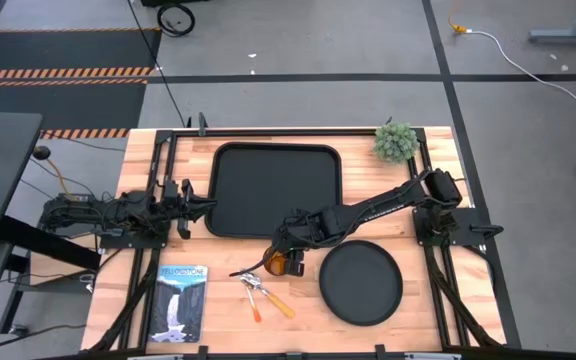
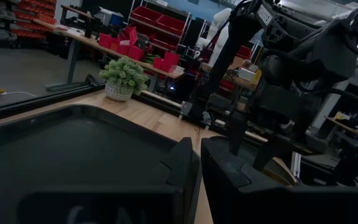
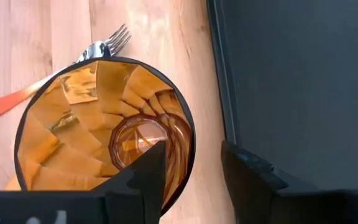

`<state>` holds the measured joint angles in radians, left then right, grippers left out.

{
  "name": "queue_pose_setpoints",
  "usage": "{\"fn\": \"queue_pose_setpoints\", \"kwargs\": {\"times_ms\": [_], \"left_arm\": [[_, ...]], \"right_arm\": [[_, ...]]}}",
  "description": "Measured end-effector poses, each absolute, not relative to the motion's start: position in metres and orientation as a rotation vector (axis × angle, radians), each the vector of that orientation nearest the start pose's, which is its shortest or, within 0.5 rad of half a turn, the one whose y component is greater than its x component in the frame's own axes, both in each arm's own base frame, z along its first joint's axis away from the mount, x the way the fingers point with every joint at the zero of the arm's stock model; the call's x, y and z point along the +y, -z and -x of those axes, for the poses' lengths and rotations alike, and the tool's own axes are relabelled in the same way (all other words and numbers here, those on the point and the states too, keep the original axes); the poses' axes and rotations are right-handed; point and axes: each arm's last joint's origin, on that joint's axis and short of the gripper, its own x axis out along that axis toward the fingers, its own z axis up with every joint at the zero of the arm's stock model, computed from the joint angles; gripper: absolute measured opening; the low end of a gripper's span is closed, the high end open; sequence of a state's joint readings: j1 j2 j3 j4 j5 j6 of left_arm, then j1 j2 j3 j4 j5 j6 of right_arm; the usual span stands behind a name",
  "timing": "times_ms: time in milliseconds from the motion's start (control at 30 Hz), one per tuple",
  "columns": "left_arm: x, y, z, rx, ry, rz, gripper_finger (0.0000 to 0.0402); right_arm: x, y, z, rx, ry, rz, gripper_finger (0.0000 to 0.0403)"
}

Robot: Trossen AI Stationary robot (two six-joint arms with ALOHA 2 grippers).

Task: Pick and place plate/cup/fork/spoon on tray
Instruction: Put the yellow cup on the black serving tray

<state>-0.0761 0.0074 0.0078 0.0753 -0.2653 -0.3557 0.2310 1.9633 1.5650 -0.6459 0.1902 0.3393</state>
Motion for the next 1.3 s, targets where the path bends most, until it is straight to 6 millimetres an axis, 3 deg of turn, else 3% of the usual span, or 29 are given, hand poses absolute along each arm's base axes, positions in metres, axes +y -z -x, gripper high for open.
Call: {"fn": "queue_pose_setpoints", "kwargs": {"times_ms": [867,1300], "left_arm": [[0.0,-0.173,-0.097,-0.109,-0.174,0.368,0.0043],[0.0,-0.173,-0.097,-0.109,-0.174,0.368,0.0043]], "right_arm": [[0.083,-0.223,-0.406,1.055,0.157,-0.125,0.0018],[0.071,-0.232,-0.403,1.081,0.116,-0.136,0.0013]]}}
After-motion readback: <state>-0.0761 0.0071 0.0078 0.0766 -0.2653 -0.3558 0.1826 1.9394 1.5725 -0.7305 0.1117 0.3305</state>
